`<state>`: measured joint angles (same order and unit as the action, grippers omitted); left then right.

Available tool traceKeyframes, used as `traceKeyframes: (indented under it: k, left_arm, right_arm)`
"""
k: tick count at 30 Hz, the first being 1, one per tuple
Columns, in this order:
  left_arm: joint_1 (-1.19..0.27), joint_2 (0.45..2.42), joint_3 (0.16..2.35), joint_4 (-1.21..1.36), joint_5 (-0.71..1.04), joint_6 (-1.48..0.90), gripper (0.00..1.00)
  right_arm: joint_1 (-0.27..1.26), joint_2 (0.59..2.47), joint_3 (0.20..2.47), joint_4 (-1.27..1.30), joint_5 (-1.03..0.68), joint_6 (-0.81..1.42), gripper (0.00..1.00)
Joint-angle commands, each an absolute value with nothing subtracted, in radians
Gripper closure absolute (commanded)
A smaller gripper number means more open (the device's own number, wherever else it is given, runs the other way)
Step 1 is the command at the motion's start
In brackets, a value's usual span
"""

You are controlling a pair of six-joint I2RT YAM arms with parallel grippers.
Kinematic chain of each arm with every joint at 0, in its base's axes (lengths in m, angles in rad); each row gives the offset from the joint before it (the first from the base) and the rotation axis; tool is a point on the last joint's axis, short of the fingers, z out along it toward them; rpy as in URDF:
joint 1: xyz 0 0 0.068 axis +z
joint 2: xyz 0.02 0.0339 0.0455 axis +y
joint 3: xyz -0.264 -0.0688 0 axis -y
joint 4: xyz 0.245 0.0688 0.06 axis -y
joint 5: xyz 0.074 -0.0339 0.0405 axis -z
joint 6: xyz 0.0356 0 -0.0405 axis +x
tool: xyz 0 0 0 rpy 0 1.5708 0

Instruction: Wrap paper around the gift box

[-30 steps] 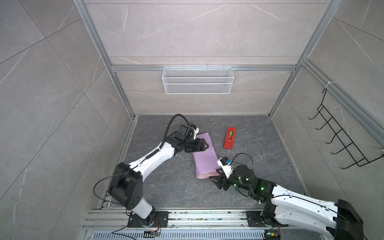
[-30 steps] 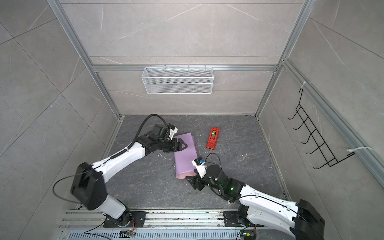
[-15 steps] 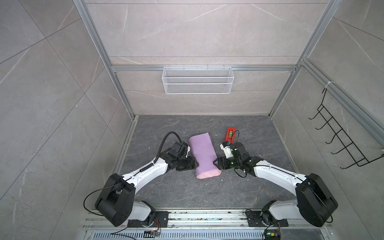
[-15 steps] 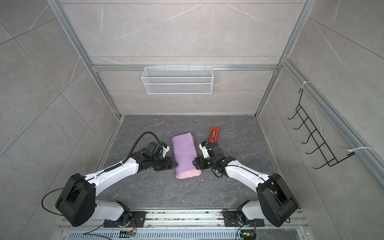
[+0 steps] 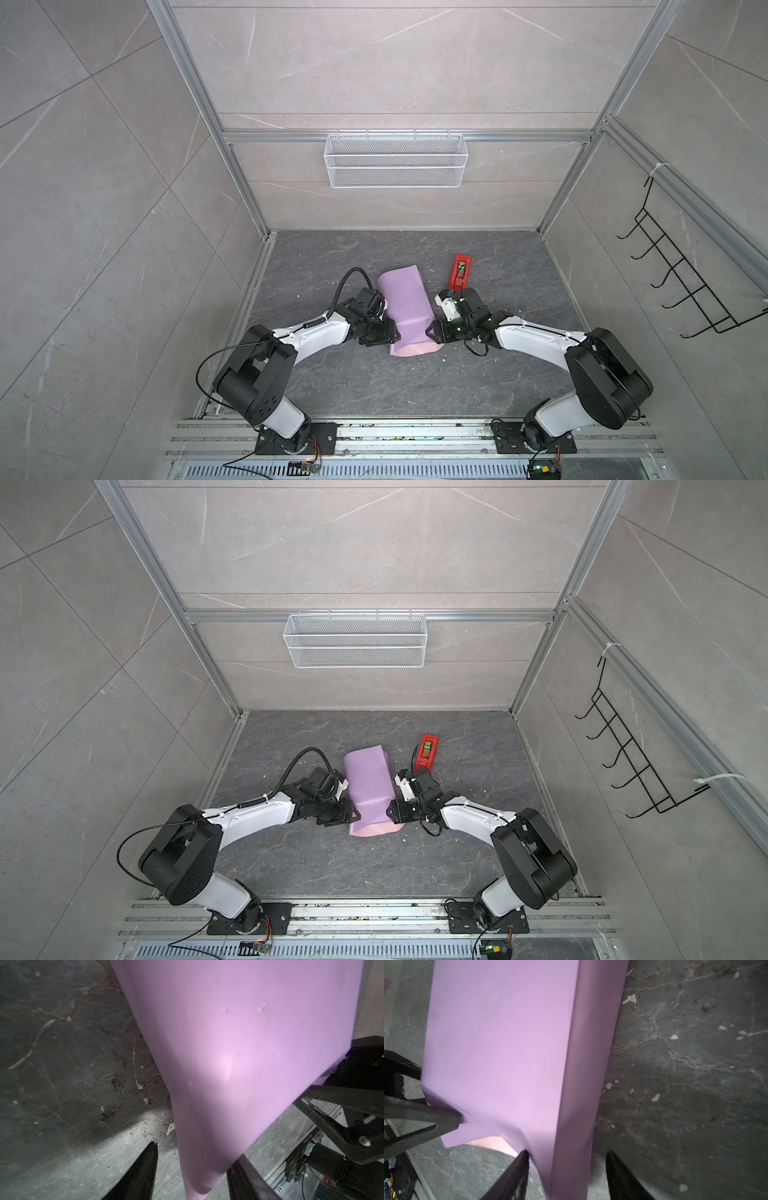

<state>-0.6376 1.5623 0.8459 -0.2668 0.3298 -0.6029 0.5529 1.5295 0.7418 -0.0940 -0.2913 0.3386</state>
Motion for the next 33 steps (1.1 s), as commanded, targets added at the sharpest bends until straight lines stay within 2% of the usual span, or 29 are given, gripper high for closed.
traceKeyframes:
  k: [1, 12, 18, 27, 33]
  left_arm:
    - [-0.644, 1.585, 0.877, -0.246, 0.305, -0.597, 0.48]
    - [-0.686, 1.629, 0.902, -0.254, 0.187, -0.616, 0.58]
    - [-0.710, 1.643, 0.921, -0.273, 0.101, -0.637, 0.59]
    - [-0.721, 1.654, 0.931, -0.309, 0.035, -0.646, 0.67]
    - [-0.721, 1.635, 0.918, -0.319, -0.015, -0.635, 0.69]
  right_arm:
    - [0.550, 1.553, 0.754, -0.080, -0.261, 0.309, 0.43]
    - [0.551, 1.598, 0.772, -0.075, -0.195, 0.301, 0.58]
    - [0.570, 1.610, 0.780, -0.080, -0.127, 0.316, 0.61]
    - [0.617, 1.637, 0.795, -0.079, -0.056, 0.363, 0.66]
    - [0.677, 1.649, 0.802, -0.065, 0.000, 0.433, 0.68]
